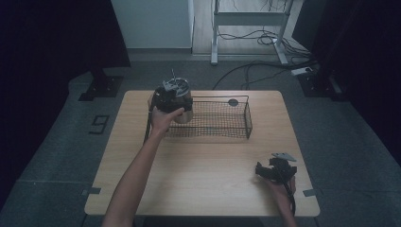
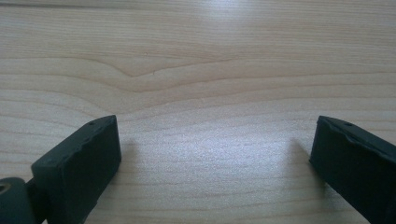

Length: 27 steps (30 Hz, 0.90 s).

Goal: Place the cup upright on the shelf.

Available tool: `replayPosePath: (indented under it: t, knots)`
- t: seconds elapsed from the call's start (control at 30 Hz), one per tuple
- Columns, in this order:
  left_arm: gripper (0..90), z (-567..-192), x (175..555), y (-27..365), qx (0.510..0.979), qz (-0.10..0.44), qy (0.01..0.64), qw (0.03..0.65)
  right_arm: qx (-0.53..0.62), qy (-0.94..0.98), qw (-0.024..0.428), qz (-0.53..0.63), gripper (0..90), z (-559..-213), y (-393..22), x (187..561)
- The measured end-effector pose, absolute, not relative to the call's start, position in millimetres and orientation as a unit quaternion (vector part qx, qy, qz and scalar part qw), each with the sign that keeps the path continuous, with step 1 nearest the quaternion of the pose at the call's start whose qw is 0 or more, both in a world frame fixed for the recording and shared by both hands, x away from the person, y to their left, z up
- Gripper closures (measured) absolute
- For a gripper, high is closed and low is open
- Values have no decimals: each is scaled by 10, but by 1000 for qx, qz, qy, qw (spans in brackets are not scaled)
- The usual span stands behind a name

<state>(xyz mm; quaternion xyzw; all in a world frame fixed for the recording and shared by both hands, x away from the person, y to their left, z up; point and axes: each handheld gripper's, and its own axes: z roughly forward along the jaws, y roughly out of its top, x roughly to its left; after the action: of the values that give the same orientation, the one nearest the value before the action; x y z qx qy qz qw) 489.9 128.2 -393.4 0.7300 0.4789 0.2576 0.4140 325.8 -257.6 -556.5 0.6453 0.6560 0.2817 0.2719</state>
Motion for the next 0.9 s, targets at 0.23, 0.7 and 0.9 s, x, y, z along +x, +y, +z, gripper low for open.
replayPosePath:
  t: [0.23,0.7,0.9]
  knots:
    - [40,-4021,4960,1303,726,258,489,409,645,656,272,282,16,-5566,-2578,3258]
    - [40,-4274,5047,1283,730,251,501,390,645,656,272,282,16,-5566,-2578,3258]
    - [40,-4370,5062,1261,733,248,504,384,645,656,272,282,16,-5566,-2577,3258]
